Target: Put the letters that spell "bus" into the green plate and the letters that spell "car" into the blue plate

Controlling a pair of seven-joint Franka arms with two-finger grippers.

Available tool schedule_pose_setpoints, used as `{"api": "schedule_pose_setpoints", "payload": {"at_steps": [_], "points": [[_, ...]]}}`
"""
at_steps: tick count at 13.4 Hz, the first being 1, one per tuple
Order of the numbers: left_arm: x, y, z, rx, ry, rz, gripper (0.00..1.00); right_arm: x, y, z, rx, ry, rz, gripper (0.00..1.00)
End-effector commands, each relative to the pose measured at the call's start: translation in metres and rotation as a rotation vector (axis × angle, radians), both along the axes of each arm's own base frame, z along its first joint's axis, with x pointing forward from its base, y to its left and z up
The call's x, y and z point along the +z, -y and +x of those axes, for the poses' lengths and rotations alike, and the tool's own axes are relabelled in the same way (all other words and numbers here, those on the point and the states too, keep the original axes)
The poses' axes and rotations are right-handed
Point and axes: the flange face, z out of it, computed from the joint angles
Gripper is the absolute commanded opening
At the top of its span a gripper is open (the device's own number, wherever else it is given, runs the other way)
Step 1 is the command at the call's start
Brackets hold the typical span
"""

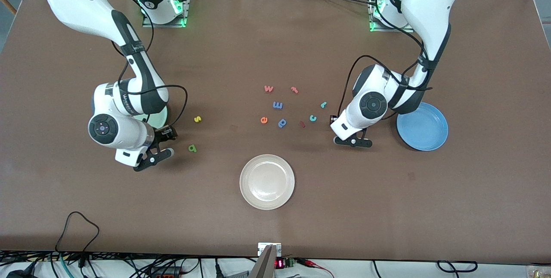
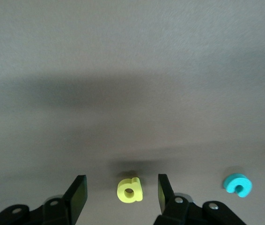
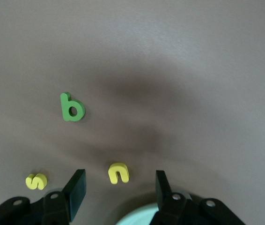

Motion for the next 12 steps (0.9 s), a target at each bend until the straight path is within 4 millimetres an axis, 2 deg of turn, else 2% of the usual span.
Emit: {"api": "schedule_pose_setpoints", "payload": {"at_steps": [1,6,8,9,11,12], "points": [[-0.009,-0.002,-0.015,-0.001,0.003,0.006,0.67,-0.01,0.006,-0.008,0.046,0.012,0.009,0.57],[-0.029,-0.002,-0.033,0.005,0.029,-0.005,0.62,-0.034,0.007,-0.037,0.159,0.05,0.026,0.57],[-0.03,0.004,-0.038,-0.006,0.023,-0.002,0.48,-0.045,0.009,-0.046,0.189,0.062,0.031,0.57],[-0.03,0.004,-0.039,-0.005,0.023,-0.001,0.36,-0.046,0.007,-0.047,0.19,0.065,0.031,0.57],[-0.027,0.004,-0.038,-0.005,0.025,-0.001,0.18,-0.046,0.006,-0.047,0.192,0.063,0.031,0.57],[-0.022,0.005,-0.036,-0.008,0.031,-0.004,0.15,-0.047,0.006,-0.048,0.192,0.062,0.031,0.56]]}}
